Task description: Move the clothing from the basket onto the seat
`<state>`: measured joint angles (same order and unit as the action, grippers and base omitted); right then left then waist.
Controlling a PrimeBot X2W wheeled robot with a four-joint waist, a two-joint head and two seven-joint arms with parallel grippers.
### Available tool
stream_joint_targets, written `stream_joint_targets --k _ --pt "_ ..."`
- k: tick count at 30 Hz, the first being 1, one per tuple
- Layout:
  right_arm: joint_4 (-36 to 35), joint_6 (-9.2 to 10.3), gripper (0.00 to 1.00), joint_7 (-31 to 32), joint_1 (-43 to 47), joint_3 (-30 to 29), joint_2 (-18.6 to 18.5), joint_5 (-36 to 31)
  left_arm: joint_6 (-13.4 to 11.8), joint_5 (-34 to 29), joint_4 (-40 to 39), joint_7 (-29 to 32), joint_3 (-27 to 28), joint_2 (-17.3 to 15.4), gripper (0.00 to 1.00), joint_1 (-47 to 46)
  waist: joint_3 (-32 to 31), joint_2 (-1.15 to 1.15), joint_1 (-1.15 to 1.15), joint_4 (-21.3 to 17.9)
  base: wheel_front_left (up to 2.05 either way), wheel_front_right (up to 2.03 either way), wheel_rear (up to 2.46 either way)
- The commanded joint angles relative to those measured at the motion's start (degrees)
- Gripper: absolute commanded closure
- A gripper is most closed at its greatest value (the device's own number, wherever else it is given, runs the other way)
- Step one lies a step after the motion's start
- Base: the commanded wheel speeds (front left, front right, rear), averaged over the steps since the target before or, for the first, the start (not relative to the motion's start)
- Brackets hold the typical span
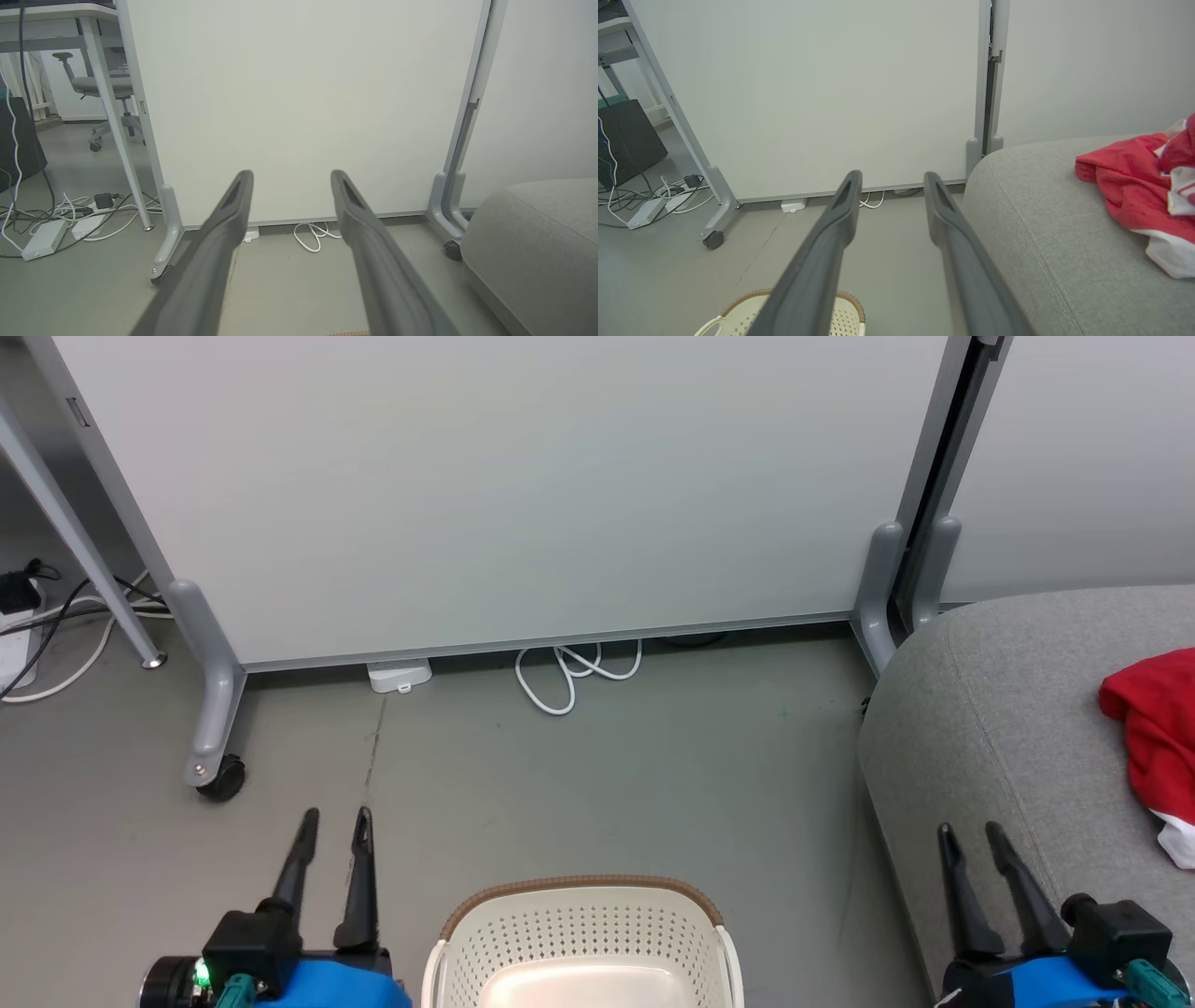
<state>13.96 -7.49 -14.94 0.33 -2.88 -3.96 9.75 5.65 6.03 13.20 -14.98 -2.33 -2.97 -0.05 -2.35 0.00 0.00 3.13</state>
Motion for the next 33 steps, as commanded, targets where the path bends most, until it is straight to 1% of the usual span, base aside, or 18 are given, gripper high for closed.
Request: stream_joint_targets --k 1,3,4,17,33 --pt "0.48 0.00 1.00 0.10 0.08 -0.03 0.05 0.08 0.00 0.08 0.48 0.12 0.00 0.02 1.00 0.21 0.00 0.00 0.00 0.00 0.00 0.00 0.00" --pt "1.71 0.00 1.00 0.26 0.35 0.05 0.13 0.00 0.00 0.01 1.68 0.27 -0.09 0.05 1.00 1.07 0.00 0.00 0.00 0.00 0.00 0.00 0.00" --pt "1.92 0.00 1.00 0.61 0.15 -0.12 0.15 0.89 0.02 0.93 1.94 0.64 0.17 0.06 1.00 0.89 0.01 0.00 0.00 -0.02 0.00 0.00 0.00" --pt "1.50 0.00 1.00 4.30 -1.12 -0.80 0.31 15.16 0.36 15.85 1.71 4.33 1.74 0.06 1.00 -0.50 0.27 0.00 0.00 -0.35 0.00 0.00 0.00" --pt "1.03 0.00 1.00 7.99 -2.38 -1.36 0.48 29.97 0.70 31.32 1.35 8.02 3.25 0.06 1.00 -1.81 0.60 0.00 0.00 -0.75 0.00 0.00 0.00"
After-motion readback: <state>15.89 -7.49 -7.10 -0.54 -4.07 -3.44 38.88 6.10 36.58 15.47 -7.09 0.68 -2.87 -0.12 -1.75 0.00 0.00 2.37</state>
